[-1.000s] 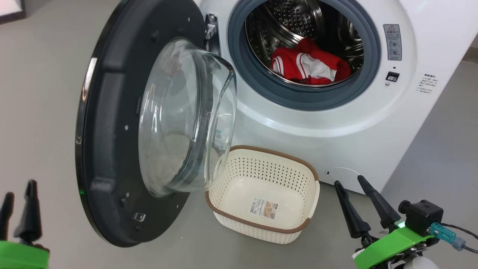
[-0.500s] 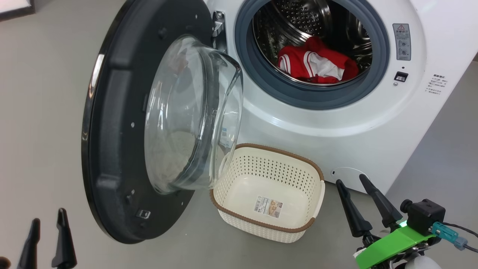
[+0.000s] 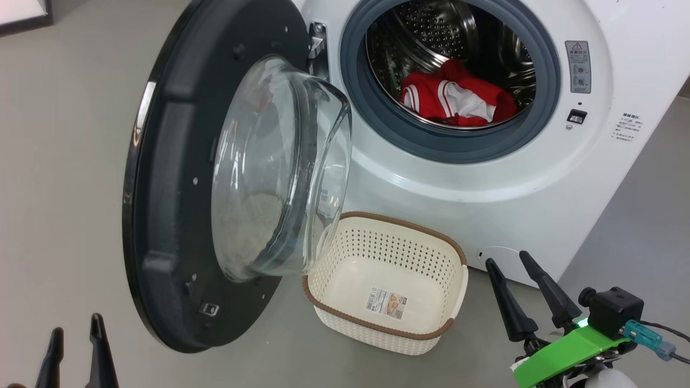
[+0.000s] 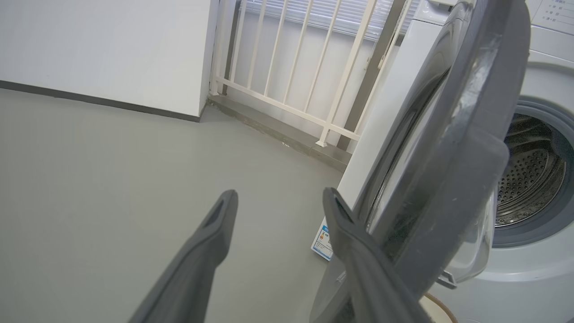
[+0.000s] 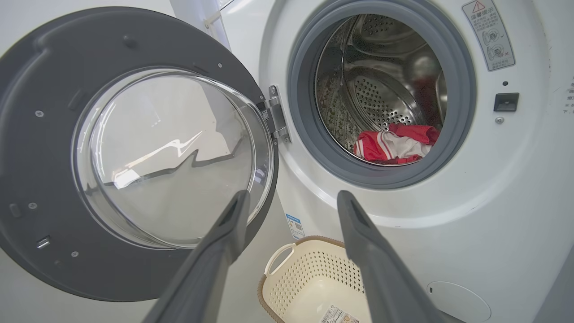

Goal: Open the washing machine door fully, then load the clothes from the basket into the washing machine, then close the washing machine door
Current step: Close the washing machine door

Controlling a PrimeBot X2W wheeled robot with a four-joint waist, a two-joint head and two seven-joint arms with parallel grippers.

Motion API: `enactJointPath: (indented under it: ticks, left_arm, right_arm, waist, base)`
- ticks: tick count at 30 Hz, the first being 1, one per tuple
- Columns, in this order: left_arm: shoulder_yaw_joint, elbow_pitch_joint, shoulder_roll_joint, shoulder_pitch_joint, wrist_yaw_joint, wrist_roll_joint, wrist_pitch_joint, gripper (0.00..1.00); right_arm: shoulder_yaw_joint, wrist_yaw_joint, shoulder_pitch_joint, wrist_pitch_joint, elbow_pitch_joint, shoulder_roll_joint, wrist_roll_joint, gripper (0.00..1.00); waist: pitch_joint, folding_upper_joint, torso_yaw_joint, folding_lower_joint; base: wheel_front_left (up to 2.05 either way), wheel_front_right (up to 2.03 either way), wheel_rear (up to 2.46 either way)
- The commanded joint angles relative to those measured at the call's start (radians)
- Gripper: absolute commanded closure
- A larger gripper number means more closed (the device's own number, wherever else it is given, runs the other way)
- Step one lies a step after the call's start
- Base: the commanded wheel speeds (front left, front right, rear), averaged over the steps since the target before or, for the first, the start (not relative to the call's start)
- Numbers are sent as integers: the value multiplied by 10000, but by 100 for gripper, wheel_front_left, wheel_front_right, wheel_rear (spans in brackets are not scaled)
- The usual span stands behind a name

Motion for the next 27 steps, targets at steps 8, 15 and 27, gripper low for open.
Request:
enactJointPath:
  ticks: [8,15,27]
  left_arm:
    - [261,-164,150,-189,157,171,-170,0]
    - [206,-154,167,-201,204,178,-187,0]
    - [-7,-635,478,-408,211,279,114,70]
  right_arm:
    - [145,16,12,-48,-279,14,-65,0]
    - [139,16,18,-48,-286,36,-54,0]
    - [115,16,78,-48,-307,36,-40,0]
  waist:
    - [-81,-1,-25,-1]
    - [-82,-1,7,-1]
    - [-107,-1,106,-1]
  base:
    - [0,0,0]
    - [0,0,0]
    - [0,0,0]
